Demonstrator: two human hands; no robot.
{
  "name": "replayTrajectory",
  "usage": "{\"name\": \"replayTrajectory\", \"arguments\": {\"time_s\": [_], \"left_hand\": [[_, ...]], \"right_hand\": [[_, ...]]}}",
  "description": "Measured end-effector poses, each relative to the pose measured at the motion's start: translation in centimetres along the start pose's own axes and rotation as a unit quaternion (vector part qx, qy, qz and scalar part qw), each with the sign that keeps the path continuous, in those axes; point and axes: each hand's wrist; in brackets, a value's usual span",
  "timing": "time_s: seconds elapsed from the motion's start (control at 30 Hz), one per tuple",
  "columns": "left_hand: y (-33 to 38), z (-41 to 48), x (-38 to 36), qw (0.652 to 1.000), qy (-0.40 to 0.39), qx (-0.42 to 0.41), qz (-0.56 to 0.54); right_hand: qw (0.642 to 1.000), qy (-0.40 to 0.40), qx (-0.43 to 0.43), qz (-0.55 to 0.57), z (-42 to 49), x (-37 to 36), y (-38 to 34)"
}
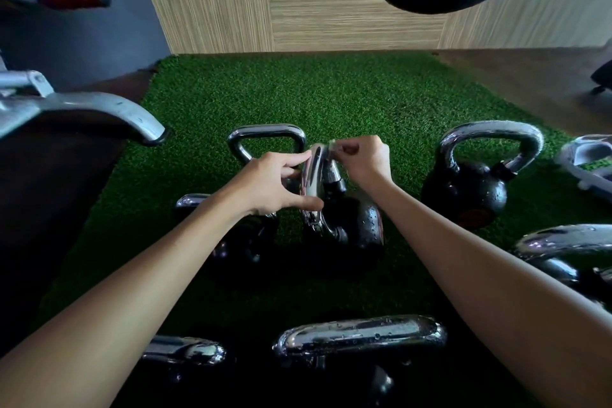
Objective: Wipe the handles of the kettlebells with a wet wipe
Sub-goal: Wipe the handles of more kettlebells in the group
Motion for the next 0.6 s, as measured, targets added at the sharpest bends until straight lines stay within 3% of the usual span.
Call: {"name": "replayTrajectory", "arguments": {"time_s": [0.27,0.5,0.6], "left_hand": [[-0.1,0.2,-0.3,1.000,-0.007,-0.010,-0.020],[-0.3,0.4,-0.2,1.000,-0.002,-0.022,-0.023],[-0.5,0.0,-0.1,0.999,0.005,-0.024,-0.021]], "right_hand": [[0.995,-0.016,-0.031,0.094,-0.4,1.6,-0.2],[0.990,-0.094,0.030,0.102,-5.7,3.7,-2.3],[0.990,-0.092,0.034,0.106,-5.8,3.6,-3.1]]}}
Point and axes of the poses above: each hand's wrist, its own z-axis towards the middle knuckle, its own x-axis out of the back of the hand, y = z × x, and after that the axes turned 10 degrees about x, right-handed
